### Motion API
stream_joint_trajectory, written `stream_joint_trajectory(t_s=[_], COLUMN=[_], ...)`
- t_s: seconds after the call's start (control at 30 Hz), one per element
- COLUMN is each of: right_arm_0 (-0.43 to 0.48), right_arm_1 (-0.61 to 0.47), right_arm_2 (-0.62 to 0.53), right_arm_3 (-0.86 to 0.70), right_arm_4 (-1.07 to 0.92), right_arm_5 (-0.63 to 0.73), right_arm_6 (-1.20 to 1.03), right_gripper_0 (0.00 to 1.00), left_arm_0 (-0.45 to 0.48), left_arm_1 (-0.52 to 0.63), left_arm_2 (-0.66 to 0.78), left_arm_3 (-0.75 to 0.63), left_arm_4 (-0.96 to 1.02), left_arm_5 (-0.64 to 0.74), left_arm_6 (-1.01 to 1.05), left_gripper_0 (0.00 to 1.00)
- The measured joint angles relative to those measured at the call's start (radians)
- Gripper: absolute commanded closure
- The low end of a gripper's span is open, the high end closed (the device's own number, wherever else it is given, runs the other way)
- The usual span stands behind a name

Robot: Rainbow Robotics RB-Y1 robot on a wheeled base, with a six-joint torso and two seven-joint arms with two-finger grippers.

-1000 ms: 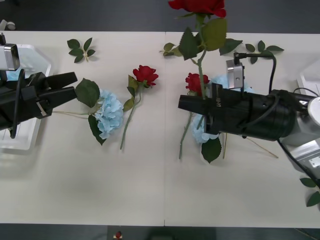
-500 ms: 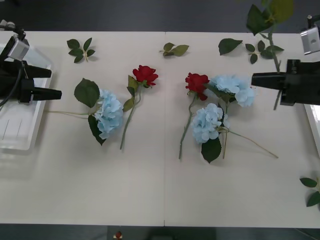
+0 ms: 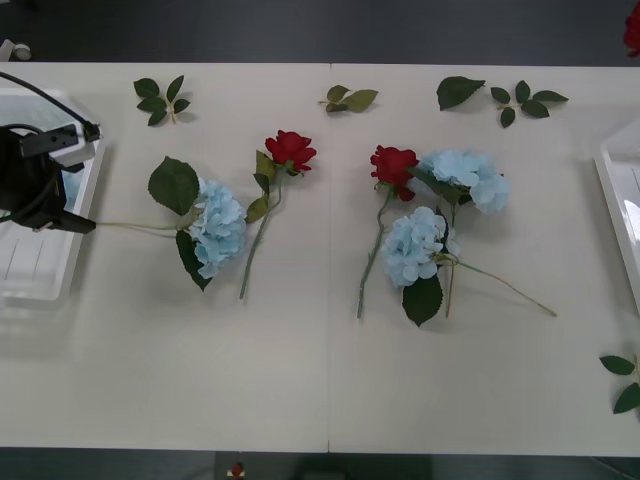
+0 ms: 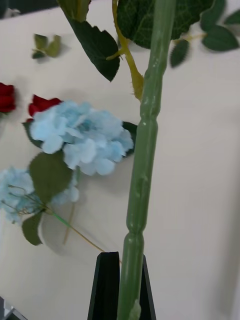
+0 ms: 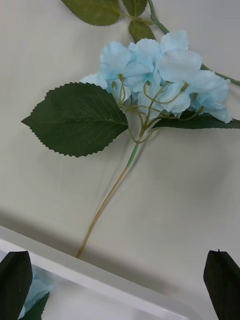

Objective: Put the red flowers into the right box and the blue flowers into the left box

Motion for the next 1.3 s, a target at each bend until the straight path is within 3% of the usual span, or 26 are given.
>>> stream_joint_trajectory(t_s=[0.17,0.37,1.3], right_arm_0=[0.000,0.000,0.000], right_arm_1=[-0.016,-0.015,0.132], right_arm_2=[0.000,0.000,0.000], right_arm_3=[0.078,0.164,0.291], right_arm_4=[0.162,0.332,0.664], right_arm_5=[0.061,0.070,-0.152], right_arm_6=[-0.160,-0.176,-0.176], right_gripper_0=[1.00,1.00,1.00], left_arm_0=[0.000,0.000,-0.007], left_arm_1=[-0.008,-0.091,-0.338], left_arm_2=[-0.107,-0.100,-0.088], left_arm_3=[0.000,0.042,0.182], left_arm_4=[-0.079,-0.150,-0.323], left_arm_5=[-0.083,-0.106,-0.192], left_arm_6=[0.000,0.000,0.000], left_gripper_0=[0.00,0.00,0.00])
